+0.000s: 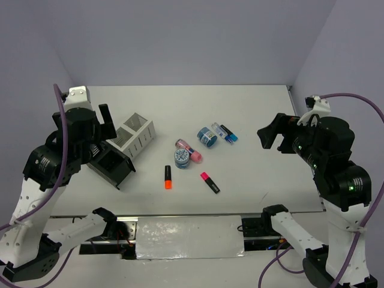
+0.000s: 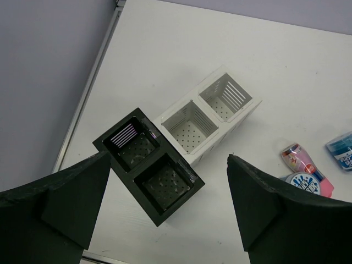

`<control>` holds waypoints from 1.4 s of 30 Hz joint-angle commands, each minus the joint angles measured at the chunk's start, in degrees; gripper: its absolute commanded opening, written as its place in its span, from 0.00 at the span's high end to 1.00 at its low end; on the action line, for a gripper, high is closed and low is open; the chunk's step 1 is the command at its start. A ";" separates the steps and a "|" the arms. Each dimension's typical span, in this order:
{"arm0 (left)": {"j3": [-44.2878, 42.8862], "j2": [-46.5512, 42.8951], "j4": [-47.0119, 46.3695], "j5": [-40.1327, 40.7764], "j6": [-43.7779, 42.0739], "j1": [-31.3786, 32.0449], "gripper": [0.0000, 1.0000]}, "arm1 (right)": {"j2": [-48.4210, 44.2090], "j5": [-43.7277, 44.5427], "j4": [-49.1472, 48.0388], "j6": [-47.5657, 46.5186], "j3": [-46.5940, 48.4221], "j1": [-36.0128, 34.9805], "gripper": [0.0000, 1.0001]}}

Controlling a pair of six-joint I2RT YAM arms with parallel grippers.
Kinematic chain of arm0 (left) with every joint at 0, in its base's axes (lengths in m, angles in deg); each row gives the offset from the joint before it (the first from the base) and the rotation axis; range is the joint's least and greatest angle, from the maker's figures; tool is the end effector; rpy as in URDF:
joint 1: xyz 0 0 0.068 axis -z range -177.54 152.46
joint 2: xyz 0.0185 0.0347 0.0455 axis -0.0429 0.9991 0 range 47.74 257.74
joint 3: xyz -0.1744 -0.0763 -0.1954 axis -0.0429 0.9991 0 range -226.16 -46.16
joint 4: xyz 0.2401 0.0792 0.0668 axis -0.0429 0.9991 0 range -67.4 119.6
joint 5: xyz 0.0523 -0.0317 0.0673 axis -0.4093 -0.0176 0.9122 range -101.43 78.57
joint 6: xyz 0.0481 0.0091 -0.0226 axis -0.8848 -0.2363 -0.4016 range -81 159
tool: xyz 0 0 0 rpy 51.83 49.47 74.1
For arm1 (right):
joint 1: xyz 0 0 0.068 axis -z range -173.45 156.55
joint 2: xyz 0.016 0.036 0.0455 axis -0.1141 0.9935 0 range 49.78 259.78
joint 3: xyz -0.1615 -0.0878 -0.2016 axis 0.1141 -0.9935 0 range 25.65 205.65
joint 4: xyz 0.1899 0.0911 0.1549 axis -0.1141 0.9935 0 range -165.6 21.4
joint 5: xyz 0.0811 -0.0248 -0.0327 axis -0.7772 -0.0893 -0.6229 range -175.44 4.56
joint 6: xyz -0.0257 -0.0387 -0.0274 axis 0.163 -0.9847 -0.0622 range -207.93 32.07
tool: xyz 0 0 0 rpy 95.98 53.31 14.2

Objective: Sort the stationery into containers
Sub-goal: Pick up the stationery from the center of the board.

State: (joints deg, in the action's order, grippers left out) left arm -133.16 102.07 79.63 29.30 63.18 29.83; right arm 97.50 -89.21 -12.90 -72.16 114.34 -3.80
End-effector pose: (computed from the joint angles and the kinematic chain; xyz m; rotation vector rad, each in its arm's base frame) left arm 0.1278 -0.0400 0.4692 -0.3888 1.8494 0.0988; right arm 0.0879 0.0185 0.4741 0.0490 1.9663 0.3642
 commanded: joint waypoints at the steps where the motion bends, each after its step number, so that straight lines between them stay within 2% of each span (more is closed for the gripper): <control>1: 0.08 -0.98 -0.52 -1.18 0.60 -0.31 0.01 | 0.61 -0.10 -0.38 0.84 2.72 -0.20 0.00; 5: 0.16 -1.50 -1.66 -6.26 -0.01 -0.31 0.01 | 1.41 -0.36 -0.21 1.02 4.21 -0.37 0.00; 7: 0.87 -2.73 -3.50 -12.58 -0.28 -0.31 0.01 | 1.58 -0.97 -0.56 1.11 3.87 -0.46 0.00; 12: 7.27 -5.81 -14.02 -23.66 1.30 -0.31 0.01 | 0.71 -6.50 -2.49 1.28 1.23 -0.46 0.00; 13: 8.42 -5.03 -15.80 -28.47 1.39 -0.31 0.01 | 0.62 -7.03 -2.84 1.37 0.62 -0.46 0.00; 16: 11.50 1.46 -19.24 -33.77 3.06 0.74 0.01 | 0.88 -6.95 -2.67 2.77 -1.66 -0.46 0.00; 21: 15.01 15.25 -23.88 -32.56 4.99 8.20 0.01 | 0.79 -9.50 -3.63 3.74 -2.38 -0.46 0.00; 23: 15.63 18.78 -24.69 -29.75 5.70 10.23 0.01 | 0.70 -9.76 -3.63 3.48 -2.20 -0.46 0.00; 28: 14.85 29.59 -29.16 -27.46 6.75 15.16 0.01 | 0.35 -11.52 -3.55 2.95 -3.16 -0.37 0.00; 32: 12.47 37.76 -28.56 -24.21 6.67 16.92 0.01 | -0.09 -12.92 -3.20 2.95 -3.96 -0.46 0.00; 42: 11.24 44.90 -27.94 -20.87 4.91 17.71 0.01 | -1.58 -15.30 -3.28 2.86 -6.16 -0.81 0.00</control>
State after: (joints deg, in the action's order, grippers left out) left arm -119.89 145.94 52.51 5.52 69.04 47.30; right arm 96.04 -102.50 -13.84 -69.12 108.50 -3.97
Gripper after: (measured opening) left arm 0.993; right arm 0.994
